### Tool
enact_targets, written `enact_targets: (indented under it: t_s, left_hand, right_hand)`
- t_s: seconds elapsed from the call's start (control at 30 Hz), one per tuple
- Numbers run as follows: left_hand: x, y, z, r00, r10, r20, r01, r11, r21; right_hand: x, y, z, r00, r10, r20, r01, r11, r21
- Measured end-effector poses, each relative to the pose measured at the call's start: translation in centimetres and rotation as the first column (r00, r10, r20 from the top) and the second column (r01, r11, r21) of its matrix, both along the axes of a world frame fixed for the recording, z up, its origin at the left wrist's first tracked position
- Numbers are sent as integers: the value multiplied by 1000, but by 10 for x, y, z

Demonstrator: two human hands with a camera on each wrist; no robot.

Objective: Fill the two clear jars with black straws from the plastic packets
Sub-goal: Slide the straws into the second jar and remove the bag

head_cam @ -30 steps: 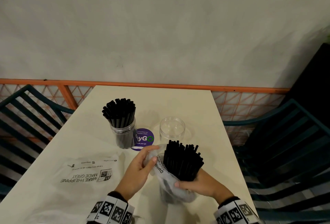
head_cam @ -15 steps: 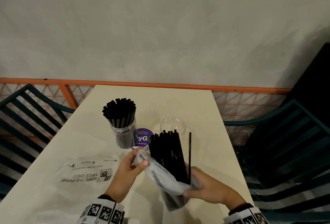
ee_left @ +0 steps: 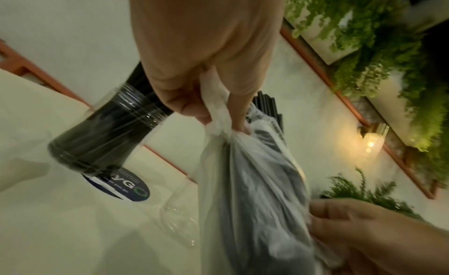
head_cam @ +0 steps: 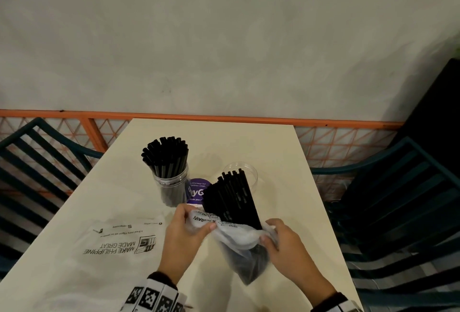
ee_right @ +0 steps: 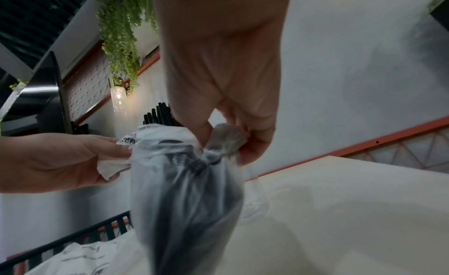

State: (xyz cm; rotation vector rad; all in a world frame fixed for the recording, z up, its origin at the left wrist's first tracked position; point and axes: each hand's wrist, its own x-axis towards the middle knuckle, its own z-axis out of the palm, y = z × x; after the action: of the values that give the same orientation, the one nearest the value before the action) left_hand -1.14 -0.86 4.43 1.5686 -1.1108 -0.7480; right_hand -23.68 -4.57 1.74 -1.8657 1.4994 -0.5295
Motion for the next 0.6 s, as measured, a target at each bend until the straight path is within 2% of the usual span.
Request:
enact_targets:
  t_s: [0.13,0.27,0.37,0.47,0.53,0.6]
  left_hand:
    - [-23,4,9,997,36,71,-30,995,-91]
    - [-37,4,7,995,63,81,-57,995,-80]
    - [-39,2,11,993,103,54,-96,988,-125]
    - [-37,0,12,990,115,84,-101,983,-156]
    - [-37,1,9,991,97,94,-82,985,-152]
    - [-40,5,5,995,32,91,-20,992,-124]
  right_hand:
    - [12,-1,9,983,-176,46,179,981,-80]
    - [26,0,7,952,-254,169,256,967,8]
    - [31,4,7,897,-265,355,227,963,146]
    - [32,11,11,788,-214,578,47,956,290]
    - [32,11,9,806,-178,564,1,954,299]
    - [32,7,3,828,-246,503,90,945,314]
